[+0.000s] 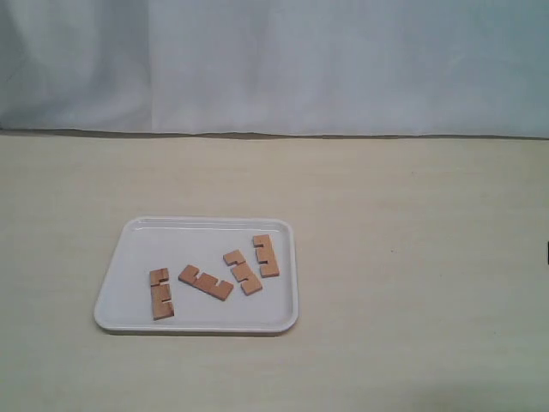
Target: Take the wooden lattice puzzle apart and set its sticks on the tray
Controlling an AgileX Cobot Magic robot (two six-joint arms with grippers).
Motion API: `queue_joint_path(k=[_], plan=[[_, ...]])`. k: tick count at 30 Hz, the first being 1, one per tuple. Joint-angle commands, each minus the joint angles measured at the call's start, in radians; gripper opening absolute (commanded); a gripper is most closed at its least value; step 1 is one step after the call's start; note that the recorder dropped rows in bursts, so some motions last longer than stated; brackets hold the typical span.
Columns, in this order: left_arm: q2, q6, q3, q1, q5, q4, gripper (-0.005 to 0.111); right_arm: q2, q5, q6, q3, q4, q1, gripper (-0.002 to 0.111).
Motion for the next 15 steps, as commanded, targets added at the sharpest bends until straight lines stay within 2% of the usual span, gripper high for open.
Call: queue_joint_path(k=[1, 6, 10, 15], plan=[[-0.002, -0.006, 0.003, 0.000, -0.008, -0.002, 0.000, -0.131, -0.137, 0.022, 0.079, 0.049, -0.023, 0.005], [-0.002, -0.006, 0.003, 0.000, -0.008, -0.002, 0.000, -0.308, -0.203, -0.016, 0.140, 0.051, -0.011, 0.005], [-0.002, -0.006, 0.003, 0.000, -0.008, -0.002, 0.000, -0.507, -0.275, -0.036, 0.244, 0.048, 0.091, 0.005], [-0.002, -0.006, 0.003, 0.000, -0.008, -0.002, 0.000, -0.654, -0.247, -0.051, 0.277, 0.041, 0.203, 0.005]])
